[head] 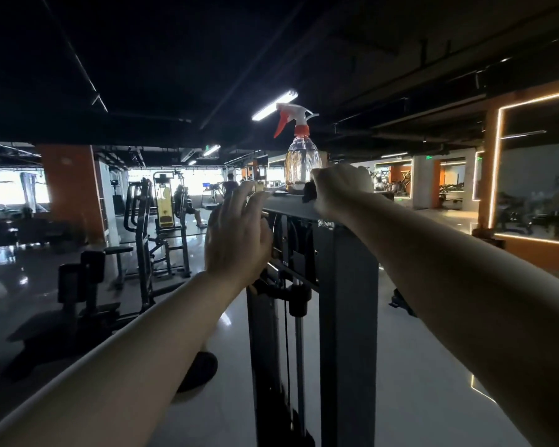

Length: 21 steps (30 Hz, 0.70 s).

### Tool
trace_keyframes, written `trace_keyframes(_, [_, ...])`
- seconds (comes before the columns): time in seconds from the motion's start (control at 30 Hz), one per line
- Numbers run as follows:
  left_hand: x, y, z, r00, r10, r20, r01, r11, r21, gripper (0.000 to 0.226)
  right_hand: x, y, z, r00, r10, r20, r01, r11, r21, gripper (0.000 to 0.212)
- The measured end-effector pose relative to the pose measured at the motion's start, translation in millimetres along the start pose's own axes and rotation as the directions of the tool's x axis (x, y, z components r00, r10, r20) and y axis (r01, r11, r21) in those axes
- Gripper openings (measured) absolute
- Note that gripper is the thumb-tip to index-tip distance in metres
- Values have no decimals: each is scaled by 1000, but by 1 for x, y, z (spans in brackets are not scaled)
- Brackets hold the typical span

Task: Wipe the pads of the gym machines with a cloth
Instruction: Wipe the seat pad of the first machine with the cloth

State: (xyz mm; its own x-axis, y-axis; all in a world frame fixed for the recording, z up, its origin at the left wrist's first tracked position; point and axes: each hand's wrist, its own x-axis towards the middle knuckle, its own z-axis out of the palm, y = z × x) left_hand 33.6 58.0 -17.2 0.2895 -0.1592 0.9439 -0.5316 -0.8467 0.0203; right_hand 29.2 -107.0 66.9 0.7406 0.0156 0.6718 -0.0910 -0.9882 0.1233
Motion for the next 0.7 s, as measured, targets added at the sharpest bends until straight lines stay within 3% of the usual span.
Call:
trace_keyframes(0.1, [-14, 4, -22, 997, -71, 42, 70, 997, 28, 42, -26, -7, -3, 976, -159, -149, 168, 985, 50, 35])
trace_keyframes(0.27, [-53, 14, -70, 983, -170, 71, 158, 976, 149, 45, -74, -35, -12, 931, -254, -262, 318, 916, 244, 44])
trace_keyframes(0.4, [-100, 7, -122, 953, -275, 126, 231, 930, 285, 46, -125, -75, -17, 942, -270, -199, 334, 813, 478, 50])
trace_keyframes(0.57, [-160, -19, -204, 914, -371, 165, 261, 847, 463, 42, -179, -142, -24, 923, -364, -125, 356, 685, 635, 35])
trace_keyframes(0.7, [-196, -40, -274, 889, -446, 108, 303, 746, 593, 40, -214, -200, -47, 886, -444, -137, 382, 529, 758, 27])
